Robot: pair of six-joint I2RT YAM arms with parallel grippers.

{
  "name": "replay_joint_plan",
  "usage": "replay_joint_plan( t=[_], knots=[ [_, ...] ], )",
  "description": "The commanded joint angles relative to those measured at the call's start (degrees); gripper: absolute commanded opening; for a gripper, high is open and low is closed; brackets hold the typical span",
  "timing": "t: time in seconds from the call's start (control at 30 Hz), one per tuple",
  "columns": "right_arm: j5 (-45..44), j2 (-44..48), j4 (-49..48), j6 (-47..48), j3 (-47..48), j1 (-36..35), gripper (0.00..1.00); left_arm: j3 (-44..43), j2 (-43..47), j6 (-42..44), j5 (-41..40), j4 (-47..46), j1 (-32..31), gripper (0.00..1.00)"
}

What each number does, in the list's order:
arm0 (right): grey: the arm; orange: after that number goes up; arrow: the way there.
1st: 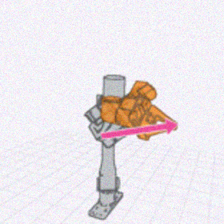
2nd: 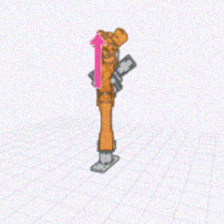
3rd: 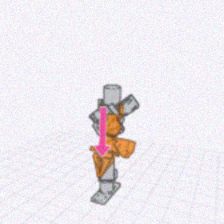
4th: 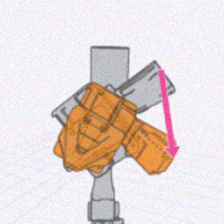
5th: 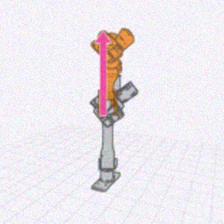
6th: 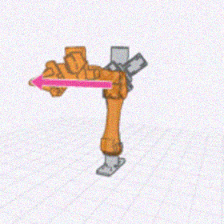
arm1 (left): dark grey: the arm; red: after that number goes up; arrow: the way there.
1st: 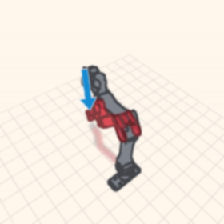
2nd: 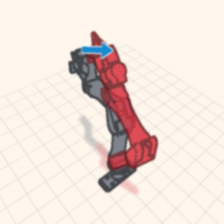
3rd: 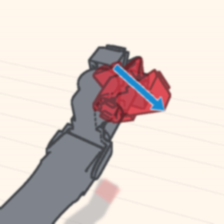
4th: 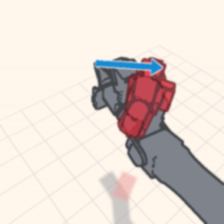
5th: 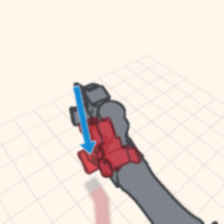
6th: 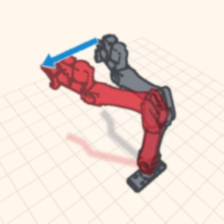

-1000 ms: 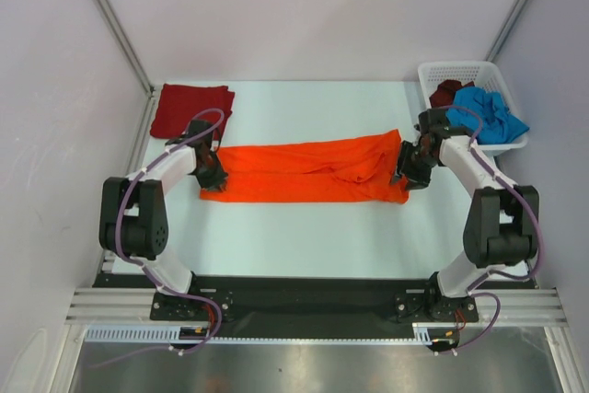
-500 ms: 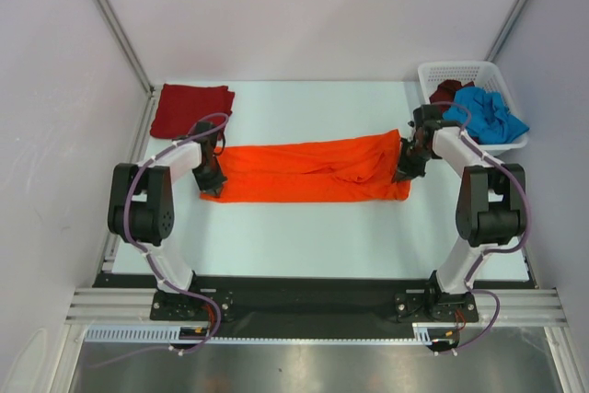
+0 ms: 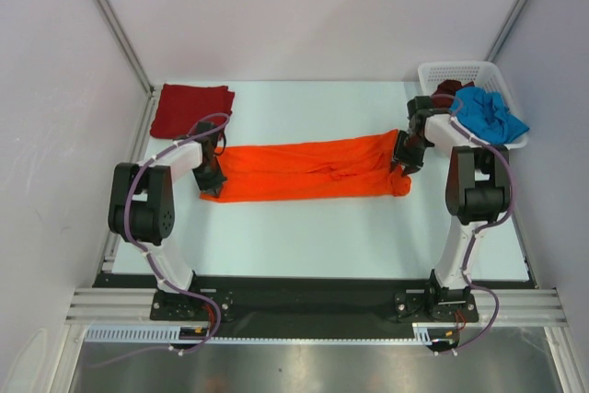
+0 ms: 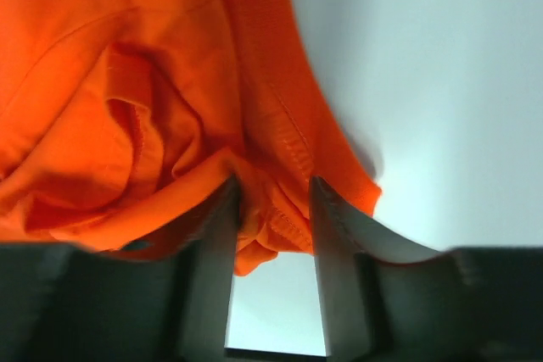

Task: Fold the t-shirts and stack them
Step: Fold the tshirt

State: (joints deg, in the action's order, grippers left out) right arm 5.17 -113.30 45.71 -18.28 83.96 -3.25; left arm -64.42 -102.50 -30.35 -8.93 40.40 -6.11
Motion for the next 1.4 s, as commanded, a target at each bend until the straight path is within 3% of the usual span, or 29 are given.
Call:
replay_joint_plan(
  t=[0.0,0.2,0.37,0.57,0.67,0.87,1.07,1.37],
  knots=[
    [-1.8,3.2,3.0,0.6,1.6,0.3,0.49,0.1,0.2,1.3,-2.1,-0.1,-0.1,0.03],
    [-2.9,15.4,4.4,-2.3,-7.9,0.3,0.48,0.5,1.3,1.6,-1.7,-0.7,-0.2,0.03],
    [-3.0,20.3,1.8,-3.5,-14.9,2.1,0.37,0.7,1.4,1.6,-0.7,-1.2,-0.2,0.03],
    [6.5,24.6,-3.3,-5.4,-20.9,6.3,0.37,0.8,1.6,1.7,-0.7,-1.3,-0.1,0.04],
    [13.6,25.8,-10.0,-11.1,-27.1,8.3,0.29,0.9,1.8,1.6,-0.4,-1.6,-0.1,0.03],
    [21.2,24.7,-21.9,-22.3,-33.9,10.4,0.37,0.4,1.6,2.0,-0.5,-1.3,-0.2,0.04],
    [18.0,22.9,-21.6,-22.8,-33.9,11.2,0.43,1.0,1.4,1.8,-0.5,-2.1,-0.1,0.04],
    [16.5,24.0,-20.7,-22.4,-35.6,12.4,0.42,0.3,-0.1,2.0,-1.2,-2.3,-0.1,0.04]
  ],
)
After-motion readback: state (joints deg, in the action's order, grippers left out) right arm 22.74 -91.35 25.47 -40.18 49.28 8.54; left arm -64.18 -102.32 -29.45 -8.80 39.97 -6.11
